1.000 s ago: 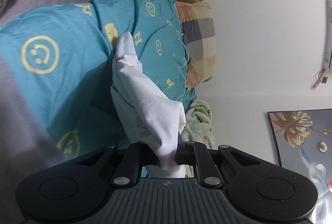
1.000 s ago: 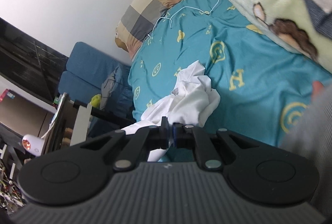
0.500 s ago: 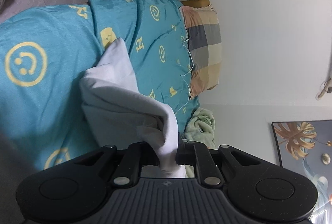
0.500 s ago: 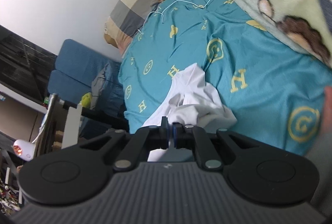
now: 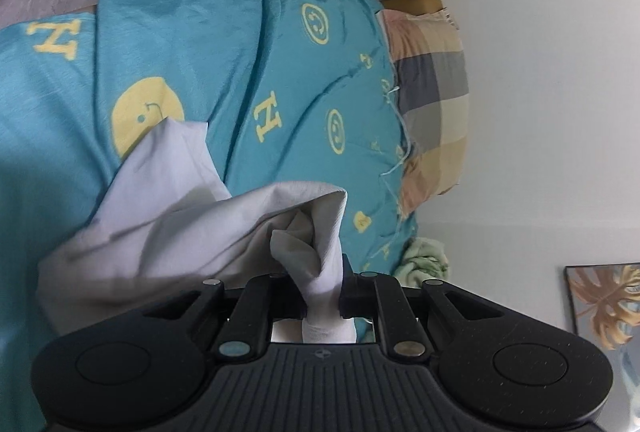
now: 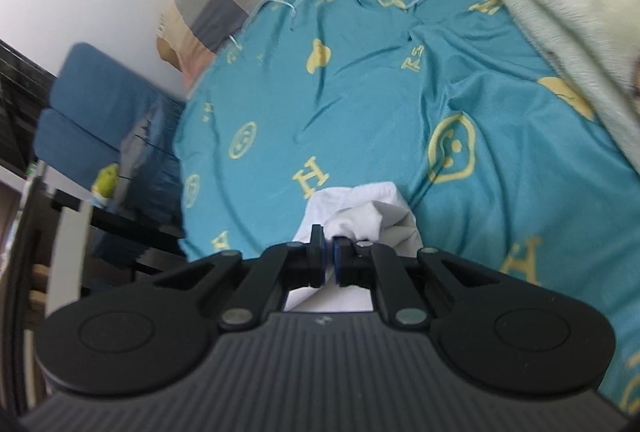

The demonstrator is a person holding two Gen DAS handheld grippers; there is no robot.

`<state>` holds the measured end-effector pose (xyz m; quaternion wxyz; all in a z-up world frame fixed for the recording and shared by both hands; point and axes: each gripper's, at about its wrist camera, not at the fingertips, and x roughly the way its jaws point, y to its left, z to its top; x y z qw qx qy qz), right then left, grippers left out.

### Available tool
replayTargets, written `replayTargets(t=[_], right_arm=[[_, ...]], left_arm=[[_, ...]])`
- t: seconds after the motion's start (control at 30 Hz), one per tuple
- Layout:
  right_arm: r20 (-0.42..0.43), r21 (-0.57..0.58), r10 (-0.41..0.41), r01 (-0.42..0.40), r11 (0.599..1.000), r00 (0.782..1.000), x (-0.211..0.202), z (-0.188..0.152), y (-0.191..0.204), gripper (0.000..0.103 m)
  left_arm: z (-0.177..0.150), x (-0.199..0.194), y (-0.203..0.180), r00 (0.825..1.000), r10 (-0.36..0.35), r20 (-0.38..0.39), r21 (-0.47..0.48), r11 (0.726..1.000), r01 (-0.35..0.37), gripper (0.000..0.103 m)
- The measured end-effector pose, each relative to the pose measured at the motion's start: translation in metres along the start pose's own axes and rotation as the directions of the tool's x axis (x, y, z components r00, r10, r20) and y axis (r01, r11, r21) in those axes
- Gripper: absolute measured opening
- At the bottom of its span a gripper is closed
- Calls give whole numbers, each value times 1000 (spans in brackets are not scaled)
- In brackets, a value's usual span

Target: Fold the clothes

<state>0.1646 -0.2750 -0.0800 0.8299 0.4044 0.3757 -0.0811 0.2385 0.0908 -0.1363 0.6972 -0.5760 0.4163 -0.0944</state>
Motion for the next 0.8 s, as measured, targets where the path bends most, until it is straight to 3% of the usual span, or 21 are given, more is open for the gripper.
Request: replayTargets(t=[0.23, 0.57, 0.6, 0.63, 0.7, 0.73, 0.77, 0.8], right_arm=[[-49, -13, -45, 45, 999, 998, 63, 9, -16, 7], [-59, 18, -16, 17, 1000, 998, 76, 7, -27, 10], [-53, 7, -10, 10, 1000, 999, 73, 8, -25, 10], [-46, -5, -3, 3, 1000, 999, 71, 7, -23, 11], [-21, -47, 17, -17, 999, 1000, 63, 6, -16, 24], [-4, -81, 35, -35, 996, 999, 59, 3, -11, 39], [12, -115, 53, -52, 992, 999, 55, 1, -6, 50], [26, -151, 72, -67, 986, 997, 52, -1, 0, 54]], left_arm=[[27, 57, 22, 997, 68, -42, 46, 997, -66, 14], [26, 60, 9, 995, 91, -39, 230, 970, -80, 16], [26, 59, 7, 995, 93, -40, 251, 965, -81, 20], [24, 57, 4, 995, 96, -37, 278, 957, -82, 30], [14, 47, -7, 995, 100, -16, 360, 929, -88, 47], [9, 43, -12, 995, 99, -5, 397, 914, -89, 55], [3, 39, -18, 995, 98, 5, 433, 897, -91, 57], [-3, 35, -23, 995, 97, 16, 473, 876, -93, 60]])
